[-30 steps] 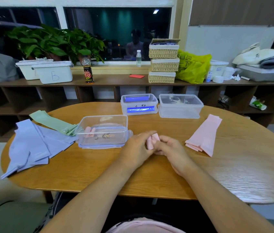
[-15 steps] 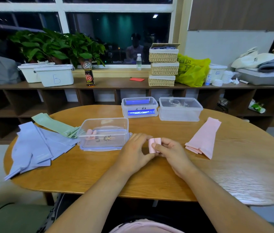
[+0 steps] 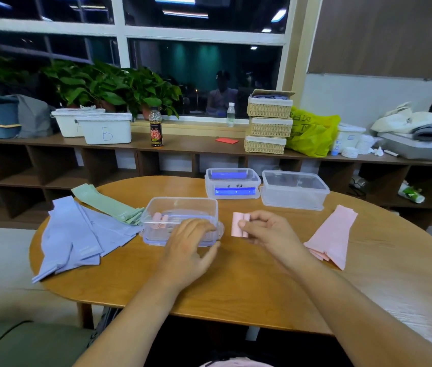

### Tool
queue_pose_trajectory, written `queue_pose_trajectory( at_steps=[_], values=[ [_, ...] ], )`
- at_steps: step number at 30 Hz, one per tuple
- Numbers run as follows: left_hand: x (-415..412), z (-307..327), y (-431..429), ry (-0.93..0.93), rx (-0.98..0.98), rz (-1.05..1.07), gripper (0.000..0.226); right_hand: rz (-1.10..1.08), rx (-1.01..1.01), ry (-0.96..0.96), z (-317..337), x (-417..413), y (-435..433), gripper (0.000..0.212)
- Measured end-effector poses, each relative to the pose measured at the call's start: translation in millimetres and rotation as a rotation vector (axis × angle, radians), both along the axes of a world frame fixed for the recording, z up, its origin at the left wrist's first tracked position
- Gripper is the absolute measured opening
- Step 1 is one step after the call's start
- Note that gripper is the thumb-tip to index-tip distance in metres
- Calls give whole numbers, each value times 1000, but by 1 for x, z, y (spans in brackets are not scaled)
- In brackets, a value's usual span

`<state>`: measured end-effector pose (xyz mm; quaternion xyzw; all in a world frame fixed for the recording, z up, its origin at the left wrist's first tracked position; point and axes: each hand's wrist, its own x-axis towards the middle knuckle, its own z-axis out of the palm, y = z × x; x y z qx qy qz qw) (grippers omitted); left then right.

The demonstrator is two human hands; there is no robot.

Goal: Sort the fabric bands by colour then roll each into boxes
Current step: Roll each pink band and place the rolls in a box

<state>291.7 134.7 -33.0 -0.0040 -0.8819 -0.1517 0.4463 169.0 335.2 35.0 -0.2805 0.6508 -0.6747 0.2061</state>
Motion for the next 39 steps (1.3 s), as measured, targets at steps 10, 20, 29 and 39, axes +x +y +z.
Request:
queue_pose_trajectory(
  at_steps=[10, 20, 29, 39],
  values=[
    [41, 6, -74, -93, 182, 335, 15, 101, 180, 64, 50, 1, -123, 20],
    [43, 6, -73, -90, 425, 362, 26, -20, 728, 250, 36, -7, -213, 13],
    [40, 4, -78, -114, 478, 339, 28, -75, 933, 466, 29, 12, -242, 14],
    [40, 3, -80, -99, 489, 319, 25, -115, 982, 528, 23, 10, -244, 22]
  ],
)
